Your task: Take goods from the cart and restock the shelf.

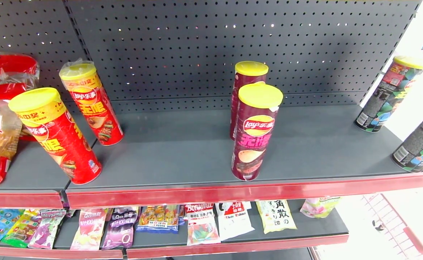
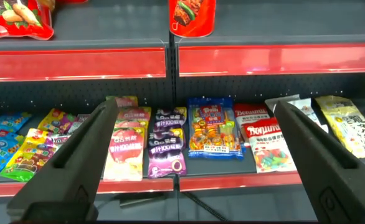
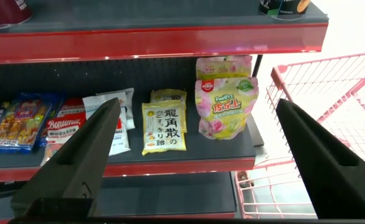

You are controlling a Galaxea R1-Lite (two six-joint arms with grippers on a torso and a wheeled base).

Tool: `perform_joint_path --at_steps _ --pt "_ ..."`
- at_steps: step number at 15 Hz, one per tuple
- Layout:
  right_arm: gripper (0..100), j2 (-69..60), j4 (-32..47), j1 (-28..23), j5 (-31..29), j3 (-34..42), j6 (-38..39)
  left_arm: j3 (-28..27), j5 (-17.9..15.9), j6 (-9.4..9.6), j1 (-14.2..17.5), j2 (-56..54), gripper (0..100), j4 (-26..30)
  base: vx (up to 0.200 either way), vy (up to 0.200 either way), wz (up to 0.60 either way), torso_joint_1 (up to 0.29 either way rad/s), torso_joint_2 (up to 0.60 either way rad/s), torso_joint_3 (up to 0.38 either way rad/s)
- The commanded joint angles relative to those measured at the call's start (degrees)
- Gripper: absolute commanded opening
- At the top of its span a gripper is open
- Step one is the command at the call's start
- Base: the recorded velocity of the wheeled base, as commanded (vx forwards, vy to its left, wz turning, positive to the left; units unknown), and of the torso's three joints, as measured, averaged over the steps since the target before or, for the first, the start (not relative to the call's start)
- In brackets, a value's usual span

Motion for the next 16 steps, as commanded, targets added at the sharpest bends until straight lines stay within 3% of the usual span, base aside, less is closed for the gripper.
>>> perform_joint_path --at_steps 1,6,10,16 --pt "100 -0.05 0.00 0.04 0.01 0.01 -0.01 0.00 0.01 -0.02 0.02 -0.02 100 -0.03 0.000 0.000 0.00 0.000 0.00 0.000" --pt "100 -0.05 0.00 0.04 0.01 0.01 -0.01 0.00 0.01 -0.02 0.02 -0.02 100 -0.03 0.000 0.000 0.00 0.000 0.00 0.000" --pt "100 -0.05 0.00 0.04 0.01 0.01 -0.01 0.00 0.01 -0.02 0.02 -0.02 100 0.06 0.000 -0.200 0.00 0.004 0.00 0.001" --pt "100 -0.05 0.00 0.04 0.01 0.01 -0.01 0.00 -0.08 -0.02 0.02 -0.02 100 -0.03 0.000 0.000 0.00 0.000 0.00 0.000"
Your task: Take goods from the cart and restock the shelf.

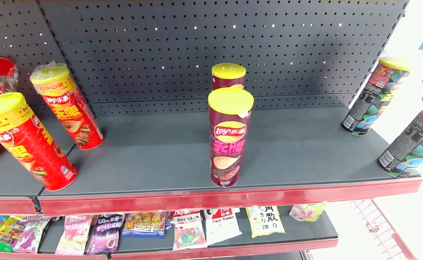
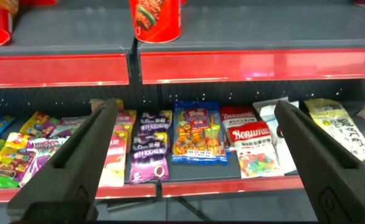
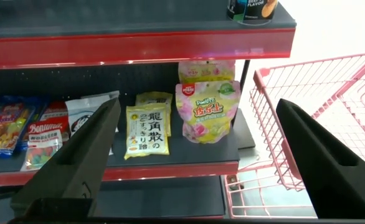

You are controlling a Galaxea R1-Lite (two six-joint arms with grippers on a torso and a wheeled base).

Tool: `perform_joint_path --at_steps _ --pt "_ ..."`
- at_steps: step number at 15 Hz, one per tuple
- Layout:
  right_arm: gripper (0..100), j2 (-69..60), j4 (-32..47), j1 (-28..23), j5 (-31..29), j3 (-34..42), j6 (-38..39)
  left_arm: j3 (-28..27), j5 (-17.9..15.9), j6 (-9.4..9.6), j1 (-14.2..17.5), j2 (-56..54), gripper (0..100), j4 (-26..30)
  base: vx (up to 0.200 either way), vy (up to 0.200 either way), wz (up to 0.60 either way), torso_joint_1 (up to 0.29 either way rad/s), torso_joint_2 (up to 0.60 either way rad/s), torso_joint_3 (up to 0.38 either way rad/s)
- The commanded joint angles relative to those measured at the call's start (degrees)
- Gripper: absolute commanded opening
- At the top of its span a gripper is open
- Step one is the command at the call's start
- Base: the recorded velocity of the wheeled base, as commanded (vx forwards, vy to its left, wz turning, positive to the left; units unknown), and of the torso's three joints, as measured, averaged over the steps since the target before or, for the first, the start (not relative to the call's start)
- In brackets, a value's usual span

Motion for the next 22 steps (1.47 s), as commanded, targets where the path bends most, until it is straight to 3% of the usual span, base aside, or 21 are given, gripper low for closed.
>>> perform_joint_path --at_steps 1,8,11,12,13,14,16,17,18,21,22 --pt "100 -0.02 0.00 0.07 0.01 0.01 -0.01 0.00 -0.02 -0.04 0.04 -0.02 100 -0.03 0.000 0.000 0.00 0.000 0.00 0.000" --pt "100 -0.02 0.00 0.07 0.01 0.01 -0.01 0.00 -0.28 0.48 -0.40 1.47 100 -0.03 0.000 0.000 0.00 0.000 0.00 0.000" --pt "100 -0.02 0.00 0.07 0.01 0.01 -0.01 -0.09 -3.45 1.01 -0.40 1.29 100 -0.12 0.000 0.000 0.00 0.000 0.00 0.000" --pt "100 -0.02 0.00 0.07 0.01 0.01 -0.01 -3.60 -4.33 1.10 -0.66 3.49 100 -1.44 0.000 0.000 0.00 0.000 0.00 0.000" --pt "100 -0.02 0.00 0.07 0.01 0.01 -0.01 -12.92 -4.24 -0.57 -1.45 14.92 100 -2.84 0.000 0.000 0.00 0.000 0.00 0.000" --pt "100 -0.02 0.00 0.07 0.01 0.01 -0.10 -25.66 -4.59 -6.90 -1.54 27.49 100 -5.39 0.000 0.000 0.00 0.000 0.00 0.000" --pt "100 -0.02 0.00 0.07 0.01 0.01 -0.10 -33.57 -6.61 -7.51 -1.98 36.45 100 -5.83 0.000 0.000 0.00 0.000 0.00 0.000" --pt "100 -0.02 0.00 0.07 0.01 0.01 -0.01 -37.00 -13.56 -5.58 -4.35 42.78 100 -5.92 0.000 0.000 0.00 0.000 0.00 0.000" --pt "100 -0.02 0.00 0.07 0.01 0.01 -0.01 -38.06 -17.51 -4.09 -5.32 46.82 100 -5.92 0.000 0.000 0.00 0.000 0.00 0.000" --pt "100 -0.02 0.00 0.07 0.01 0.01 -0.01 -39.90 -20.59 1.36 -7.34 55.26 100 -5.92 0.000 0.000 0.00 0.000 0.00 0.000" --pt "100 -0.02 0.00 0.07 0.01 0.01 -0.01 -40.87 -21.73 2.77 -11.65 60.18 100 -5.92 0.000 0.000 0.00 0.000 0.00 0.000"
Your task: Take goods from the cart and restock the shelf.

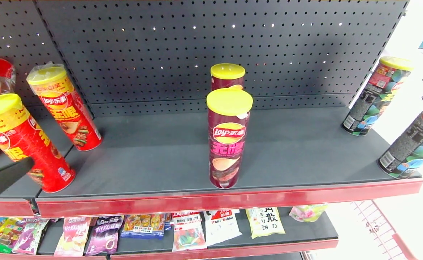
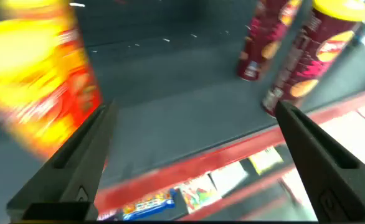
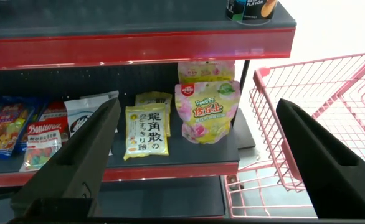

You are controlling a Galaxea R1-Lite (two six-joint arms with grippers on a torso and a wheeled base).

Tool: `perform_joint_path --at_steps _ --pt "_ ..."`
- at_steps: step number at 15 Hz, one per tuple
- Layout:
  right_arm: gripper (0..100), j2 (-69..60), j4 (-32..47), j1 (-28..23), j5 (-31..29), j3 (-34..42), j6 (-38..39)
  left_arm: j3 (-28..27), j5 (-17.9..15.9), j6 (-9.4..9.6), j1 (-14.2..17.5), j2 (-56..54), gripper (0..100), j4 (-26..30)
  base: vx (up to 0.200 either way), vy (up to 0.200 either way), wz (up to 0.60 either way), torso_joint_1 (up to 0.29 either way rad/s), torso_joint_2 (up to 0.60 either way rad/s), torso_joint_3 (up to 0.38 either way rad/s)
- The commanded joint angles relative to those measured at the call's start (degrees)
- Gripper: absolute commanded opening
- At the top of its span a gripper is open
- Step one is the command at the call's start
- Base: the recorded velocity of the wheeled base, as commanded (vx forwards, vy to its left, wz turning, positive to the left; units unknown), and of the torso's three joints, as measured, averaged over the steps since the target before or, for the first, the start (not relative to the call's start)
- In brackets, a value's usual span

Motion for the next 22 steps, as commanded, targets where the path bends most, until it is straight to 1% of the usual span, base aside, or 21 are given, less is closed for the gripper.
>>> perform_joint_path --at_steps 1,2,3,4,6,7,8,9,11,12,13,14,15,16,18,22 --pt "100 -0.02 0.00 0.04 0.01 0.01 -0.01 -4.01 -2.60 2.32 -7.85 16.02 100 -0.13 0.000 0.000 0.00 0.000 0.00 0.000" --pt "100 -0.02 0.00 0.04 0.01 0.01 -0.01 -3.84 -2.60 2.41 -9.95 18.30 100 -0.13 0.000 0.000 0.00 0.000 0.00 0.000" --pt "100 -0.02 0.00 0.04 0.01 0.01 -0.01 -3.84 -2.51 2.58 -11.36 20.85 100 -0.13 0.000 0.000 0.00 0.000 0.00 0.000" --pt "100 -0.02 0.00 0.04 0.01 0.01 -0.01 -3.84 -2.42 4.43 -12.33 23.93 100 -0.13 0.000 0.000 0.00 0.000 0.00 0.000" --pt "100 -0.02 0.00 0.04 0.01 0.01 -0.01 -4.45 -2.42 11.37 -12.42 30.52 100 -0.21 0.000 0.000 0.00 0.000 0.00 0.000" --pt "100 -0.02 0.00 0.04 0.01 0.01 0.07 -5.33 -2.42 13.13 -12.42 32.54 100 -0.21 0.000 0.000 0.00 0.000 0.00 0.000" --pt "100 -0.02 0.00 0.04 0.01 0.01 0.07 -7.00 -2.51 14.89 -13.29 35.70 100 -0.21 0.000 0.000 0.00 0.000 0.00 0.000" --pt "100 -0.02 0.00 0.04 0.01 0.01 0.07 -8.76 -2.34 15.24 -14.79 37.99 100 -0.21 0.000 0.000 0.00 0.000 0.00 0.000" --pt "100 -0.02 0.00 0.04 0.01 0.01 0.07 -12.36 -1.63 15.42 -15.58 42.29 100 -0.21 0.000 0.000 0.00 0.000 0.00 0.000" --pt "100 -0.02 0.00 0.04 0.01 0.01 0.07 -14.21 -1.55 15.42 -16.46 44.23 100 -0.21 0.000 0.000 0.00 0.000 0.00 0.000" --pt "100 -0.02 0.00 0.04 0.01 0.01 0.07 -15.53 -1.55 15.33 -17.43 45.46 100 -0.21 0.000 0.000 0.00 0.000 0.00 0.000" --pt "100 -0.02 0.00 0.04 0.01 0.01 0.07 -15.53 -1.55 15.33 -17.43 45.46 100 -0.21 0.000 0.000 0.00 0.000 0.00 0.000" --pt "100 -0.02 0.00 0.04 0.01 0.01 0.07 -18.08 -1.55 15.33 -19.01 48.10 100 -0.21 0.000 0.000 0.00 0.000 0.00 0.000" --pt "100 -0.02 0.00 0.04 0.01 0.01 0.07 -19.13 -1.55 15.33 -19.62 49.33 100 -0.21 0.000 0.000 0.00 0.000 0.00 0.000" --pt "100 -0.02 0.00 0.04 0.01 0.01 0.07 -20.63 -1.55 15.33 -20.41 50.64 100 -0.21 0.000 0.000 0.00 0.000 0.00 0.000" --pt "100 -0.02 0.00 0.04 0.01 0.01 0.07 -20.71 -1.46 15.42 -20.59 51.26 100 -0.21 0.000 0.000 0.00 0.000 0.00 0.000"
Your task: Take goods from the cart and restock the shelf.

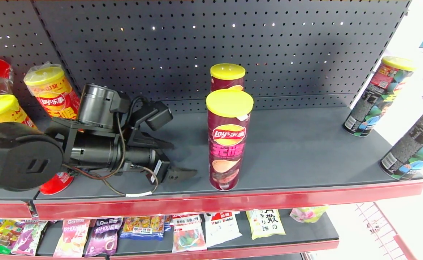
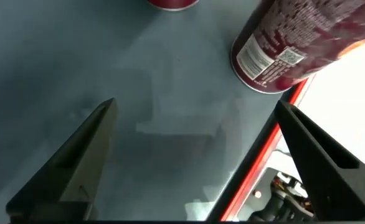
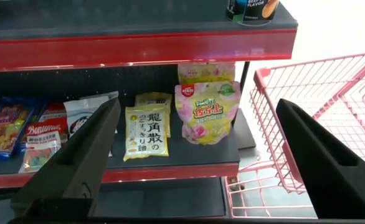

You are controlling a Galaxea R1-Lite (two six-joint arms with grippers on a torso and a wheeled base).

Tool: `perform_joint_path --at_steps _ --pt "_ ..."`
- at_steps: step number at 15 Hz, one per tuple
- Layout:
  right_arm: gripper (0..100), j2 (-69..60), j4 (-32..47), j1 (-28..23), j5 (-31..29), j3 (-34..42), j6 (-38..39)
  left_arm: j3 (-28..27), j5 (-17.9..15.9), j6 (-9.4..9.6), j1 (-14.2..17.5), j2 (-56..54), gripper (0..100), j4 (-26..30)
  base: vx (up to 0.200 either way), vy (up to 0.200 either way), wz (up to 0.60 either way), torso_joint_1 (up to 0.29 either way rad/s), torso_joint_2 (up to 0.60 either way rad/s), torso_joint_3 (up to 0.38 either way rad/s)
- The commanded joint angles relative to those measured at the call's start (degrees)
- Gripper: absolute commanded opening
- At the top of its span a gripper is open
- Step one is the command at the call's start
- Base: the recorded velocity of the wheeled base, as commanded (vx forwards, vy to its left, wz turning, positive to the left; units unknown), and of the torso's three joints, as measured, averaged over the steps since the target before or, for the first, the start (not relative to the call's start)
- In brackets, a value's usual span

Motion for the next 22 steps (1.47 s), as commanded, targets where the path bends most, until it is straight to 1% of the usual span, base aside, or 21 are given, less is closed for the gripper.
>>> perform_joint_path --at_steps 1,5,7,11,16,19,22 --pt "100 -0.02 0.00 0.04 0.01 0.01 0.00 -0.16 0.21 -0.01 -0.10 1.06 100 0.00 0.000 0.000 0.00 0.000 0.00 0.000" --pt "100 -0.02 0.00 0.04 0.01 0.01 0.00 -0.34 0.82 0.17 -0.89 2.03 100 0.00 0.000 0.000 0.00 0.000 0.00 0.000" --pt "100 -0.02 0.00 0.04 0.01 0.01 0.00 -1.48 1.44 1.66 -0.89 3.17 100 0.00 0.000 0.000 0.00 0.000 0.00 0.000" --pt "100 -0.02 0.00 0.04 0.01 0.01 0.00 -3.06 1.44 2.02 -0.98 4.14 100 0.00 0.000 0.000 0.00 0.000 0.00 0.000" --pt "100 -0.02 0.00 0.04 0.10 0.01 0.00 -3.33 1.52 2.10 -2.65 4.93 100 0.00 0.000 0.000 0.00 0.000 0.00 0.000" --pt "100 -0.02 0.00 0.04 0.10 0.01 0.00 -3.41 1.61 3.95 -2.65 5.37 100 0.00 0.000 0.000 0.00 0.000 0.00 0.000" --pt "100 -0.02 0.00 0.04 0.01 0.01 0.00 -3.59 1.61 4.21 -2.65 5.72 100 0.00 0.000 0.000 0.00 0.000 0.00 0.000"
